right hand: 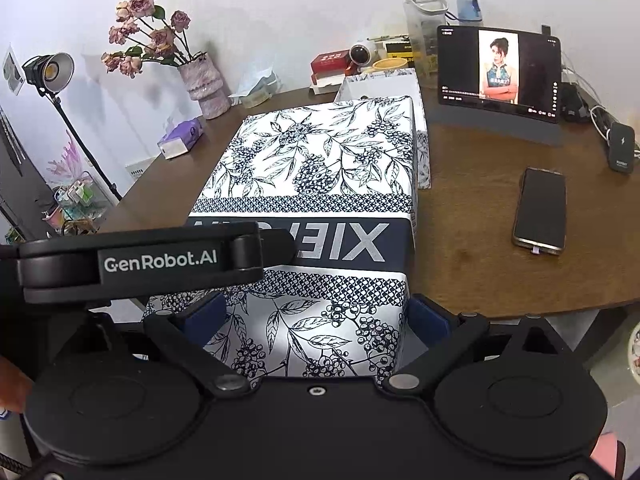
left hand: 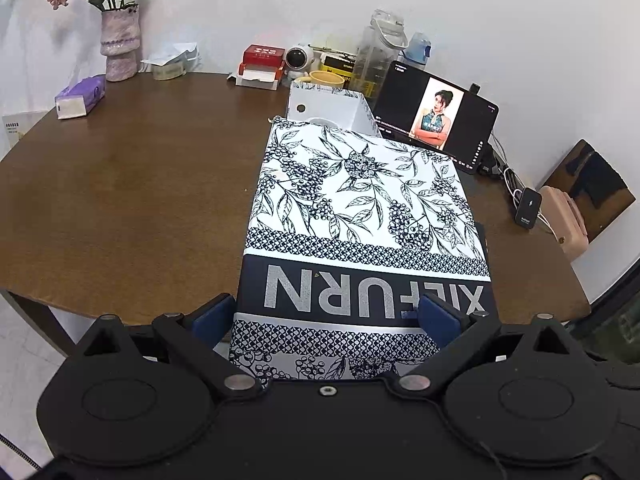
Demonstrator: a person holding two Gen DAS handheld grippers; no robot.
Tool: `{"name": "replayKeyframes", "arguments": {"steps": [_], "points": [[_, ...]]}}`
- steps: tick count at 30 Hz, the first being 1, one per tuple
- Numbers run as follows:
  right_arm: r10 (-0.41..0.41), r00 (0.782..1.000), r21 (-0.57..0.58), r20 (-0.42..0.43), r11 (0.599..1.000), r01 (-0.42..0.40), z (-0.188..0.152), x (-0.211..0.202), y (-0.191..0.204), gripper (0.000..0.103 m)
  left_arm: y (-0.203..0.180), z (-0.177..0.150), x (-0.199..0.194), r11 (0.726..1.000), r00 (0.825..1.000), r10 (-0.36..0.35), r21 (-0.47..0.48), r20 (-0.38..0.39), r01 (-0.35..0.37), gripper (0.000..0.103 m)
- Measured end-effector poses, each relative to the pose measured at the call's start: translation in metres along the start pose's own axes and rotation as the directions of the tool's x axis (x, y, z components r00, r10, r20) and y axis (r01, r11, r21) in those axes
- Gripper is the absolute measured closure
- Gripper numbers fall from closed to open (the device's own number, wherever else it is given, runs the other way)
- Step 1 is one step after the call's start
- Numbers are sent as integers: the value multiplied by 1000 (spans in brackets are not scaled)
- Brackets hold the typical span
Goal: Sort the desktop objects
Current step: 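Carry the lid with both tools over the open floral box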
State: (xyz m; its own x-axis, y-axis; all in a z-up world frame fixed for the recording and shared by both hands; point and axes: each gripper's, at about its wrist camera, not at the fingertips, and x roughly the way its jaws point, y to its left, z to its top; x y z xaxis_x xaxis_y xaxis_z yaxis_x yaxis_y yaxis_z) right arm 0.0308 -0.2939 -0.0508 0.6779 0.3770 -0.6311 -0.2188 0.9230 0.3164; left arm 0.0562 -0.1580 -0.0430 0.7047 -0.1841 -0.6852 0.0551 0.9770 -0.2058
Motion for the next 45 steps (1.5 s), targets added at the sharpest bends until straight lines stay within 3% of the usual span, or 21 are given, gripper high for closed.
{"name": "replayKeyframes", "arguments": {"steps": [11, 45], "points": [[-20, 1000, 8, 21, 1000, 20, 45, 36, -24, 4, 4, 40, 39, 1000, 1000, -16, 14, 14, 16, 6], [-49, 999, -13, -18, 999, 48, 184, 168, -77, 4, 62, 178, 185, 999, 999, -17, -43, -43, 15, 5]]}}
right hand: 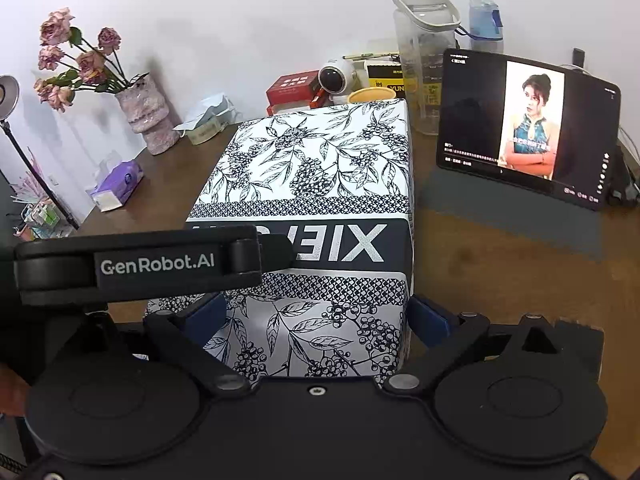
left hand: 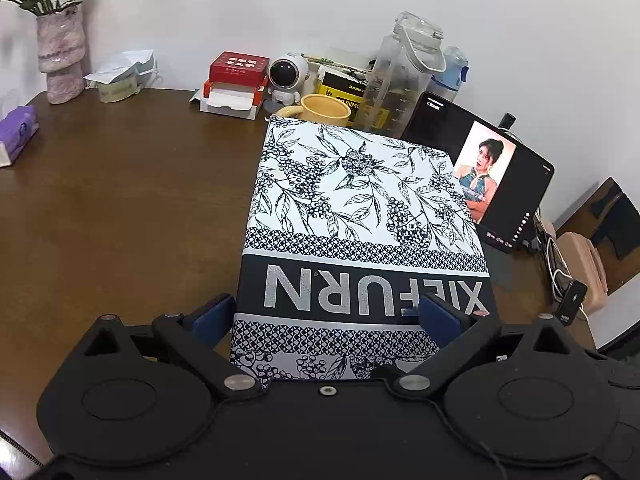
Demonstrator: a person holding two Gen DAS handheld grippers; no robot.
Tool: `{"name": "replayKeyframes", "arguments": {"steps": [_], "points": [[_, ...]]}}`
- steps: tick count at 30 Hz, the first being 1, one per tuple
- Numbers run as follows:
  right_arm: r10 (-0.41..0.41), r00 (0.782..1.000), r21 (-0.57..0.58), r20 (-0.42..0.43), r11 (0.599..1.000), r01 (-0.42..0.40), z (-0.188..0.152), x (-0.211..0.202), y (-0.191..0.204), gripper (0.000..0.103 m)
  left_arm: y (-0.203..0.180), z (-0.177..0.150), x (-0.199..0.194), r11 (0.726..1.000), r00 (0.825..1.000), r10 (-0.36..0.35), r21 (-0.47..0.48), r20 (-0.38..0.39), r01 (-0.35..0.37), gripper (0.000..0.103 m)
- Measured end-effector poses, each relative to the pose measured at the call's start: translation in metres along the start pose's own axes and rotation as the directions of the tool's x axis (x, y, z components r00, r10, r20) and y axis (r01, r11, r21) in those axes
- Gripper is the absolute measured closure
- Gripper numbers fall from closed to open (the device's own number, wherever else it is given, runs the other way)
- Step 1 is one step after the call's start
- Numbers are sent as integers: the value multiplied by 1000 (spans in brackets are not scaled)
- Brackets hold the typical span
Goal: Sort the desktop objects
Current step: 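Carry the lid with both tools over the open floral box, then lower the lid with both tools onto the floral box rim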
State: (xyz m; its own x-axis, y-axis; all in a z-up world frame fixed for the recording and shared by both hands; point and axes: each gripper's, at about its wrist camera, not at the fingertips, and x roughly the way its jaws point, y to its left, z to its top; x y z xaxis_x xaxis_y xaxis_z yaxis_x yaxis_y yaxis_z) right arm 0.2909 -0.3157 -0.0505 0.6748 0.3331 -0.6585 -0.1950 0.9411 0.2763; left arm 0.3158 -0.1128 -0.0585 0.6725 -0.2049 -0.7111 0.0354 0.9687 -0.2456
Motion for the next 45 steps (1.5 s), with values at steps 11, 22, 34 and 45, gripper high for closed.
{"name": "replayKeyframes", "arguments": {"steps": [11, 22, 34, 45], "points": [[-5, 1000, 0, -11, 1000, 5, 36, 45, -19, 4, 15, 38, 48, 1000, 1000, 3, -13, -23, -3, 5], [-10, 999, -6, -37, 1000, 10, 52, 72, -27, 4, 25, 58, 79, 999, 998, 14, -35, -53, -16, 5], [0, 998, -29, -58, 1000, -2, 62, 84, -36, 4, 24, 64, 97, 998, 996, 41, -50, -74, -45, 5], [33, 992, -28, -120, 999, -36, 65, 103, -48, 5, 20, 66, 113, 994, 991, 89, -56, -104, -96, 6]]}}
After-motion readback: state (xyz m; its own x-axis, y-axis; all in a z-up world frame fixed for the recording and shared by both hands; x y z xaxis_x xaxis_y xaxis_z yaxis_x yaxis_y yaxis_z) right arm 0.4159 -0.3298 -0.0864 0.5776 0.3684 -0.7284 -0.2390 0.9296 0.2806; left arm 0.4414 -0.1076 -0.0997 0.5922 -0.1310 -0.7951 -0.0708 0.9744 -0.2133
